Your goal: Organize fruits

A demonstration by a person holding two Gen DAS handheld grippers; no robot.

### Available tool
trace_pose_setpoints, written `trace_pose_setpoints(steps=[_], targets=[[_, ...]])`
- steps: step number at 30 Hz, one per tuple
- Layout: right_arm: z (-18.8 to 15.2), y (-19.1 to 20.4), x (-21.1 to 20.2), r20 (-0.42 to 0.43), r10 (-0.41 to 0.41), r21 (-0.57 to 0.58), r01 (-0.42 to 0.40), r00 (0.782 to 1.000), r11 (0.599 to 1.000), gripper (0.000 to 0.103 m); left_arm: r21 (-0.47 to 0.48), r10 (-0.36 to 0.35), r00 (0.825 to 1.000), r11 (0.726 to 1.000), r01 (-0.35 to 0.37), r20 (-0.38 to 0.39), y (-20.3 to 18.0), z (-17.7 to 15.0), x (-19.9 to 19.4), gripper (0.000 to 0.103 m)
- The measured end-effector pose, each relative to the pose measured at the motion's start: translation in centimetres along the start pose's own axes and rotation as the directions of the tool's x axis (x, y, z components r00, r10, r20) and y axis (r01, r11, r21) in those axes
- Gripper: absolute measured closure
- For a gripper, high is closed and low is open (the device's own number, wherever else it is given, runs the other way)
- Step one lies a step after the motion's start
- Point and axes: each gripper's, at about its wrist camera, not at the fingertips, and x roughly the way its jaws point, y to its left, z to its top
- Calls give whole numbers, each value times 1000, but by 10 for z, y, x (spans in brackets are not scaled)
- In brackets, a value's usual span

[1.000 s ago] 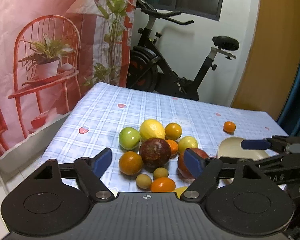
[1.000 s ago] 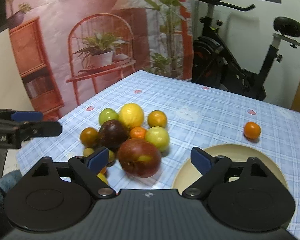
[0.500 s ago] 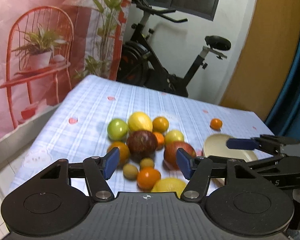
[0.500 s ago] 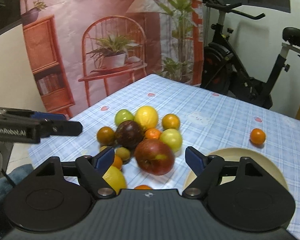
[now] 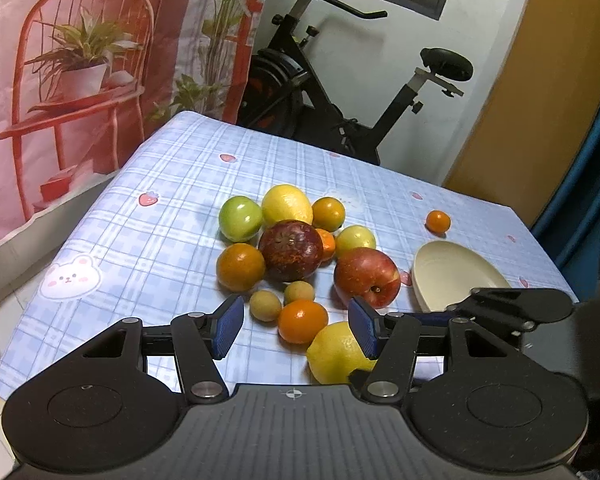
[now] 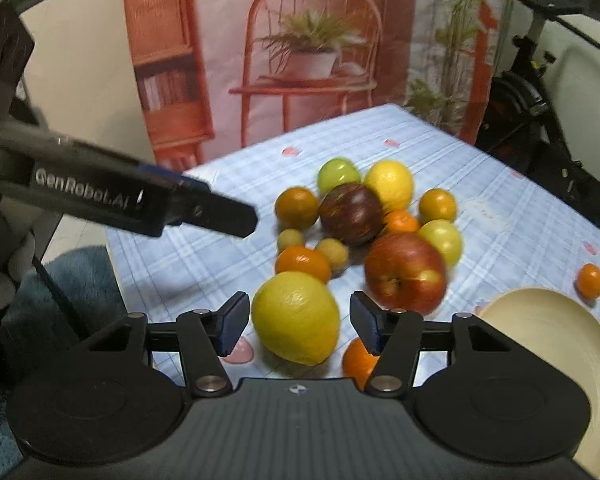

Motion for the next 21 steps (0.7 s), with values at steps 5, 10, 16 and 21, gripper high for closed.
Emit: trace_pose_setpoints(steps=[5, 10, 16, 21], targets=[[-3, -3, 9, -25, 25, 27, -24, 999, 999, 46, 65, -20, 999, 998, 22, -33, -10, -5, 8, 43], [-5, -5, 7, -17, 39, 45, -38, 999, 998, 50, 72, -53, 996, 996, 58, -67, -15, -6, 21, 49], [-7, -2, 4, 0, 56, 45, -56, 998, 997, 51, 78, -73, 991, 994, 82, -110, -25, -10, 34, 49], [-7, 1, 1, 14, 80, 43, -81, 997, 996, 52, 84, -63, 989, 994, 75, -134, -26, -15, 37, 49]])
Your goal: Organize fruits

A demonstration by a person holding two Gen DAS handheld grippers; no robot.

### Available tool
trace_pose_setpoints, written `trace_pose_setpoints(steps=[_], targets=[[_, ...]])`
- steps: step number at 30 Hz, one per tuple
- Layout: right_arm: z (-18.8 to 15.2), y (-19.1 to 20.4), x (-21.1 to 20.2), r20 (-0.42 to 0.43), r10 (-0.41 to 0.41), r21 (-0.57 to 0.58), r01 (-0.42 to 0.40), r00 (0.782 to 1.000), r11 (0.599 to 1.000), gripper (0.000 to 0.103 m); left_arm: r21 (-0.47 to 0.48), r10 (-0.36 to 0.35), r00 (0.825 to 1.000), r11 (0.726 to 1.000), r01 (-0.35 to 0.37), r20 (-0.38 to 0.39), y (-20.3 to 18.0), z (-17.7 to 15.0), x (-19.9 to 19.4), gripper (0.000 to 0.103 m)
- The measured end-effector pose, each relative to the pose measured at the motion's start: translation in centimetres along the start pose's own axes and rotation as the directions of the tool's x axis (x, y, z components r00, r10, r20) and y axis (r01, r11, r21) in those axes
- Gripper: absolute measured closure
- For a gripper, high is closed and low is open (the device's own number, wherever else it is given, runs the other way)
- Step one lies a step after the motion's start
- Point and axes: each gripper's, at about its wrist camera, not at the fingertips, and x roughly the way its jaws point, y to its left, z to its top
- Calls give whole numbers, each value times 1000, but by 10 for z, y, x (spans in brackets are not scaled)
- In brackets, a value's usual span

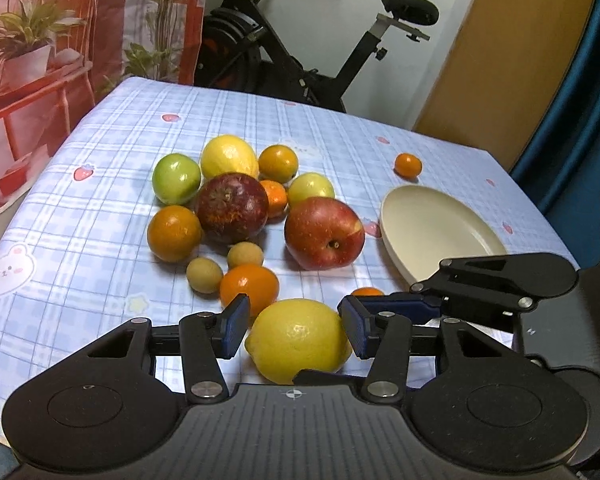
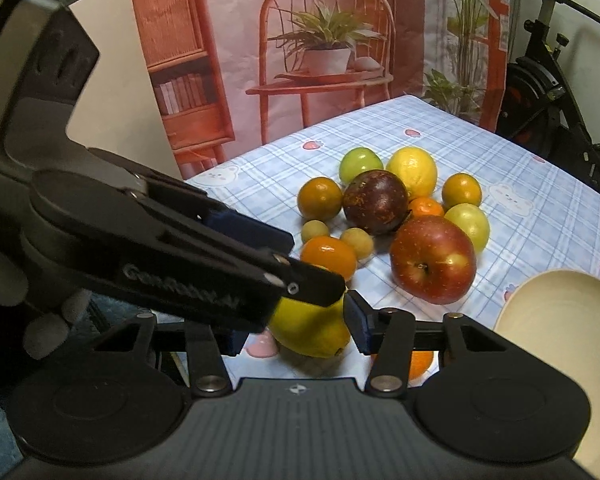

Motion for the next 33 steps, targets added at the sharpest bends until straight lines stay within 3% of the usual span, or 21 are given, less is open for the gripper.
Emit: trace_pose_setpoints(steps=[13, 33], targets=[[-5, -2, 3, -5, -10, 27, 10, 1000, 1000, 50, -28, -7, 1000, 1000, 7, 12, 6, -11, -6, 47], [-21, -9, 12, 3, 41, 93, -41, 999, 995, 45, -39, 4, 998, 999, -2, 66, 9, -19, -11, 46]])
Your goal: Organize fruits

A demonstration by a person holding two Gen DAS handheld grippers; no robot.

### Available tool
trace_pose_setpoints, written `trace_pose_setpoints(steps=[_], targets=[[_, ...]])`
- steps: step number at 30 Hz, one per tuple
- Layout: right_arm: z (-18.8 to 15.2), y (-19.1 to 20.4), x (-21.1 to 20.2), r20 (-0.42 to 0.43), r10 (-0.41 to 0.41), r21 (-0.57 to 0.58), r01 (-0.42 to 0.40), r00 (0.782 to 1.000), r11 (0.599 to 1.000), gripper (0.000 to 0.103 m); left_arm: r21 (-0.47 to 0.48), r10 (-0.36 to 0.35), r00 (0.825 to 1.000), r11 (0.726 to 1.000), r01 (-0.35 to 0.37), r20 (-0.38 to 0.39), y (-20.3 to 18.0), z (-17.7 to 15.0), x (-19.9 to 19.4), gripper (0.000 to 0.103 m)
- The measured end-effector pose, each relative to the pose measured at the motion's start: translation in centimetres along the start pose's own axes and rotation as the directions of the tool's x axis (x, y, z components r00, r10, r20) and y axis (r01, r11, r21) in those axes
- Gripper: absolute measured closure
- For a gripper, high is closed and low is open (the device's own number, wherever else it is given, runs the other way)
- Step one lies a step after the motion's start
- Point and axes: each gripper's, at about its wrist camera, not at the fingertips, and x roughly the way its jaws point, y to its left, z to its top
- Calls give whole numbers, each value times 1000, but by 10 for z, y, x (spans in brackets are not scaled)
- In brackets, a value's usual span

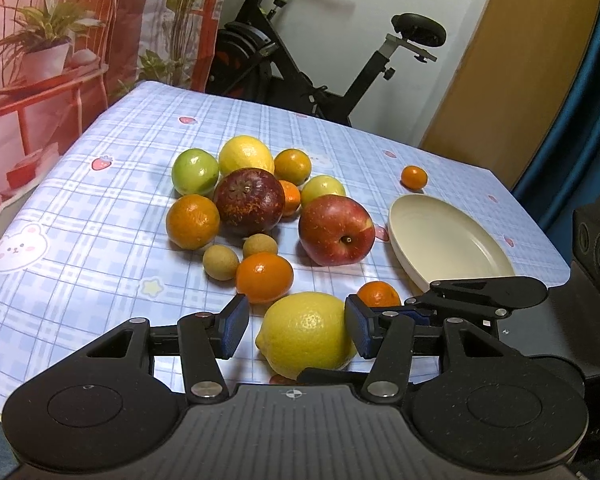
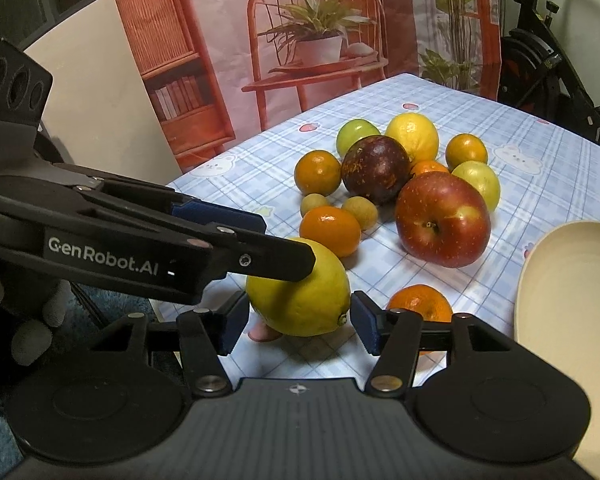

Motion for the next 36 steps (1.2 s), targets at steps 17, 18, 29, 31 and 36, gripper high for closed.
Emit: trace_pose_setpoints(steps=[17, 18, 29, 31, 36], targets=[[-2, -2, 0, 5, 9, 7, -9, 1000, 1000, 45, -15, -40, 998, 999, 39, -51, 3, -7, 8, 34], [-2, -2, 0, 5, 8, 7, -8, 1000, 1000, 45, -26, -35, 998, 999, 34, -56, 5, -7, 9, 32], [-2, -2, 4, -8, -9, 1, 9, 1000, 1000, 44, -28, -57, 997, 998, 56, -56, 4, -9, 10, 39], [-1, -3, 4, -6, -10, 2, 10, 1000, 1000, 45, -25, -54, 997, 998, 53, -53, 2, -8, 10, 41], [1, -2, -1, 24, -24, 8, 24, 999, 1000, 45, 25, -35, 999, 999, 35, -7, -9, 0, 3, 46]])
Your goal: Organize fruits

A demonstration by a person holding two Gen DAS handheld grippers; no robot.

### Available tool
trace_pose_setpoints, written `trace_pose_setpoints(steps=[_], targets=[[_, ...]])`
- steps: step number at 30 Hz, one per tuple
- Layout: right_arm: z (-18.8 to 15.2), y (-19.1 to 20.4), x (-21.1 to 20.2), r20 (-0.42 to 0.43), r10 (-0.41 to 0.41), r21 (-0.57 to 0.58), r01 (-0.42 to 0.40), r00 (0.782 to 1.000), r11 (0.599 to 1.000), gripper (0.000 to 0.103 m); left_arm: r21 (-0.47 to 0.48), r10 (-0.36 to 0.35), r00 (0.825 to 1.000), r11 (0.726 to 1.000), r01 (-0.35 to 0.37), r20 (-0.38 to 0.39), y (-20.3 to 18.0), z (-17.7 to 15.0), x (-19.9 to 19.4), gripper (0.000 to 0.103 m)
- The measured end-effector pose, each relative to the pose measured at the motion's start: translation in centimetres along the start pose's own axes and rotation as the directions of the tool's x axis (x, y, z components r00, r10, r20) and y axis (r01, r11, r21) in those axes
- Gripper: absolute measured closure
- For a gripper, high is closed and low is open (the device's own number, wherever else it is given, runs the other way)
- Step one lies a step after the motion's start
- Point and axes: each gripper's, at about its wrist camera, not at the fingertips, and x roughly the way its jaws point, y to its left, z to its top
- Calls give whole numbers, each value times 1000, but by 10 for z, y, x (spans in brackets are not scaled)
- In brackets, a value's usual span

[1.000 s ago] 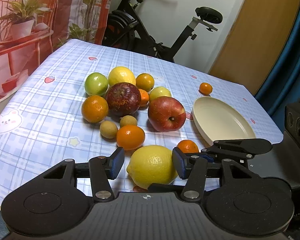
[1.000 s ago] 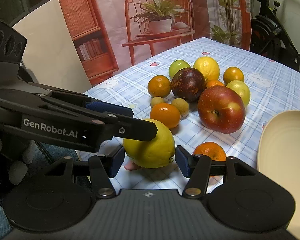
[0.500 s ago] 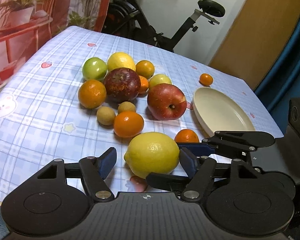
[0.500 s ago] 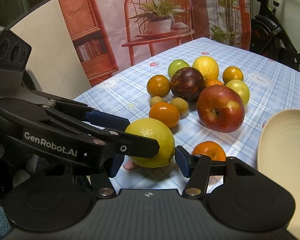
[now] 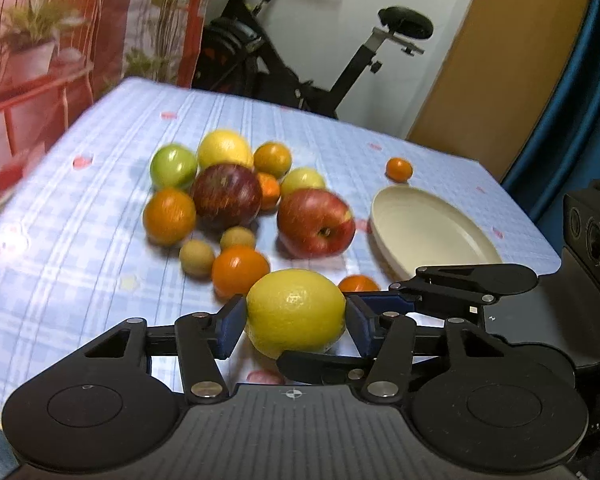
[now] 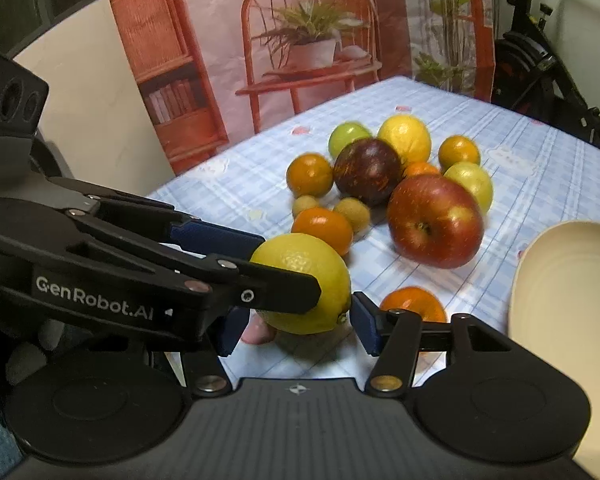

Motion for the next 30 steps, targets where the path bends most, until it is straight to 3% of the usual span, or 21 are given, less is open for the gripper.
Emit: trace_pose_setpoints(steps=[5, 10, 25, 30], targets=[[-1, -5, 0, -13, -14, 23, 15, 1000, 1000, 45, -9, -11, 999, 1000, 10, -49, -1, 1, 12, 45], [-5, -6, -1, -12, -5, 37, 6, 1000, 999, 45, -11, -16, 999, 1000, 15, -48, 1, -2, 11, 45], [-6, -6, -1, 8, -7, 26, 7, 1000, 1000, 45, -7, -6, 1000, 1000, 6, -16, -2, -3, 8, 44], [0, -5, -14, 83, -19, 15, 18, 996, 1000, 45, 44, 1, 999, 999, -2, 38, -11, 13, -4, 44]])
